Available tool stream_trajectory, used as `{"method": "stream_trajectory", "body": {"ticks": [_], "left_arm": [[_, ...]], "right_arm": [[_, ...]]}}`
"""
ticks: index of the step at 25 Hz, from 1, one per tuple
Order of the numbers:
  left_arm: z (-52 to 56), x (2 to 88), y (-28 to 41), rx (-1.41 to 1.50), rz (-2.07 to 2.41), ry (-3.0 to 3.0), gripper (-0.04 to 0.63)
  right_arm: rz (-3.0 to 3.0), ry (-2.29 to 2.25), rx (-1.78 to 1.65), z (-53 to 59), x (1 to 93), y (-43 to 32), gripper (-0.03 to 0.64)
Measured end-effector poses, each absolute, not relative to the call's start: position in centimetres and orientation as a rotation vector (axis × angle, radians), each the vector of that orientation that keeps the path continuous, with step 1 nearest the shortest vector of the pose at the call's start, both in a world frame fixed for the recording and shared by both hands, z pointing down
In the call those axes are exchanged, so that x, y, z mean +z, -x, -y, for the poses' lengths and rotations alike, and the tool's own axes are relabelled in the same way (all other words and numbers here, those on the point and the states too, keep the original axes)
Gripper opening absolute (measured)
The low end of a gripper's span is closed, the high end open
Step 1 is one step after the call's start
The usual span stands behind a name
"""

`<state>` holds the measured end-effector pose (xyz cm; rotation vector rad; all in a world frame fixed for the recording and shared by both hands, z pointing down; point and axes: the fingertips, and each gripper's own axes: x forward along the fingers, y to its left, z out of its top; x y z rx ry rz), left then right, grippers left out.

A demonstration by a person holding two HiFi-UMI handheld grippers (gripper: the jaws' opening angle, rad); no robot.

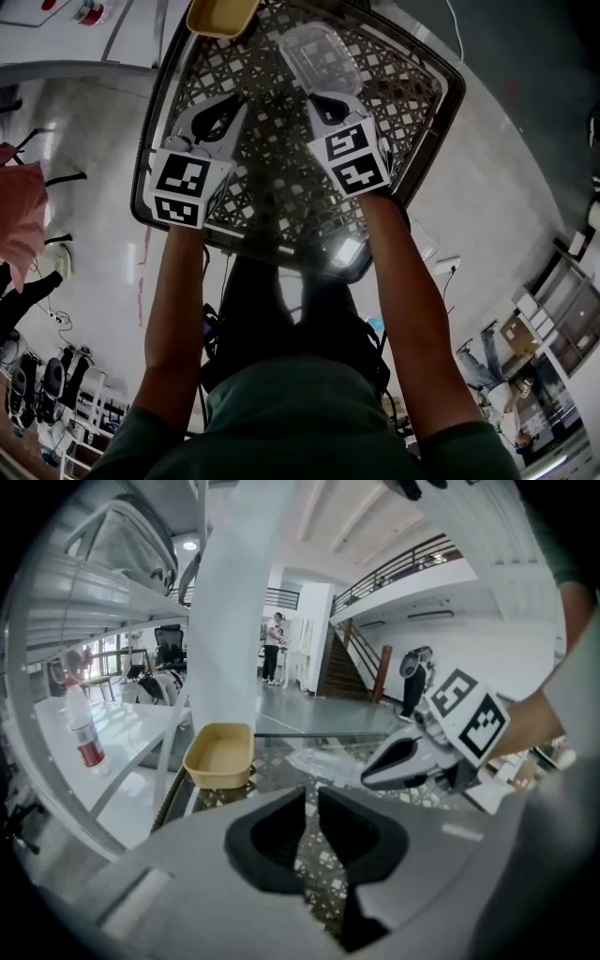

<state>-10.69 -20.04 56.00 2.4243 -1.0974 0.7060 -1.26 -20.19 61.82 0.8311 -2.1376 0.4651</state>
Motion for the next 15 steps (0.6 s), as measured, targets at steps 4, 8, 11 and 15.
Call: {"method": "stream_trajectory", "body": {"ticks": [4, 8, 11, 15], "left_arm": [[20.1, 54.4, 10.8, 0.705, 1.115, -2.423, 0.043], [19.9, 52.2, 10.9, 0.695, 1.132, -2.446, 0.043], [19.5, 50.7, 11.2, 0.687, 1.146, -2.464, 0.041], [18.9, 48.9, 11.6, 0.676, 1.17, -2.479, 0.04]], "right_arm": [[2.174, -0.851, 0.434, 20.0, 58.5, 1.3, 0.003], [2.211, -0.871, 0.396, 19.7, 54.6, 1.6, 0.002], [2.236, -0.882, 0.365, 19.2, 52.2, 1.9, 0.002], [2.258, -0.883, 0.339, 18.5, 49.6, 2.2, 0.0]]}}
